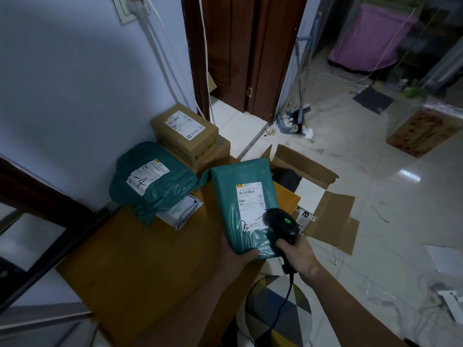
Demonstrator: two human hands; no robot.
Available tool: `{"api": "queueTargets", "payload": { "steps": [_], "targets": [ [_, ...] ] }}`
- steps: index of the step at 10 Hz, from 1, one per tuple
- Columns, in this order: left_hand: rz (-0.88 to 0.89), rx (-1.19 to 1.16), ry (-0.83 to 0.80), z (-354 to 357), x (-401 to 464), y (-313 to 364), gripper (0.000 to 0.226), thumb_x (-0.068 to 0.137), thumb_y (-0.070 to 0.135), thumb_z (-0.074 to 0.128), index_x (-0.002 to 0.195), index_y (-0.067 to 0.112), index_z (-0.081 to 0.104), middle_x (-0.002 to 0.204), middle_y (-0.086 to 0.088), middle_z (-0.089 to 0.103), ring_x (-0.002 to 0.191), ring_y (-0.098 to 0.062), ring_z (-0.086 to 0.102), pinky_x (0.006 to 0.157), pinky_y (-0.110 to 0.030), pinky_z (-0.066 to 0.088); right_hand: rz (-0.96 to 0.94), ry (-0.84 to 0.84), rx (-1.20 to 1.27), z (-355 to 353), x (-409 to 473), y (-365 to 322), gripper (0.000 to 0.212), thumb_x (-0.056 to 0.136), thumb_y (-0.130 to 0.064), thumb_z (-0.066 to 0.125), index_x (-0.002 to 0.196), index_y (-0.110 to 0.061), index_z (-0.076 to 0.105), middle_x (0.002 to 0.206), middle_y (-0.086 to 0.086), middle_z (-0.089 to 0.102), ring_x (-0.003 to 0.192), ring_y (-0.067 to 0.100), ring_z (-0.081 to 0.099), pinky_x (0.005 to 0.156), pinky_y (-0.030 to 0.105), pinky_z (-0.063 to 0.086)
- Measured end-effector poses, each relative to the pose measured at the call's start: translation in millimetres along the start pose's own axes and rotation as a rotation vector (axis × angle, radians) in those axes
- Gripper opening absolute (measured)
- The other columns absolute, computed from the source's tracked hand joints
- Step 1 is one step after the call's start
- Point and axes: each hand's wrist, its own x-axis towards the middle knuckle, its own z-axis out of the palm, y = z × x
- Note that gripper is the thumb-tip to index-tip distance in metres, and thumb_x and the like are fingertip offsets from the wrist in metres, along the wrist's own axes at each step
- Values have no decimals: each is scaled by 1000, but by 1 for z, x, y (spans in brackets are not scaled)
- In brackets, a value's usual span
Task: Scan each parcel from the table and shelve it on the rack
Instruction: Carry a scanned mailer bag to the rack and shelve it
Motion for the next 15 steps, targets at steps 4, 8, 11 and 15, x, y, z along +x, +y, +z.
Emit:
{"api": "queueTargets", "payload": {
  "steps": [4,8,11,15],
  "targets": [
    [86,-101,352,2,-139,40,64,86,88,38,139,52,46,132,14,66,120,-12,64,109,-45,49,-265,-127,33,-25,-94,-5,16,77,-16,74,84,-2,69,67,14,65,64,25,60,62,37,45],
    [156,-224,632,-34,-305,-21,82,87,81,53,151,31,49,145,10,58,135,-18,56,120,-38,41,-146,-267,210,14,-228,49,12,82,-1,75,93,-5,74,83,18,73,82,35,68,78,43,50],
    [170,-139,657,-55,-385,-72,70,84,88,47,137,44,60,128,16,71,119,-6,67,110,-39,50,-174,-247,239,40,-324,77,12,84,6,69,95,1,71,85,18,72,81,33,67,78,40,50],
    [218,-36,548,-54,-519,-155,62,82,82,46,139,60,48,138,29,62,128,4,57,115,-31,45,-192,-136,221,61,-454,188,57,82,10,72,136,5,54,130,28,59,124,39,54,111,42,36]
  ]
}}
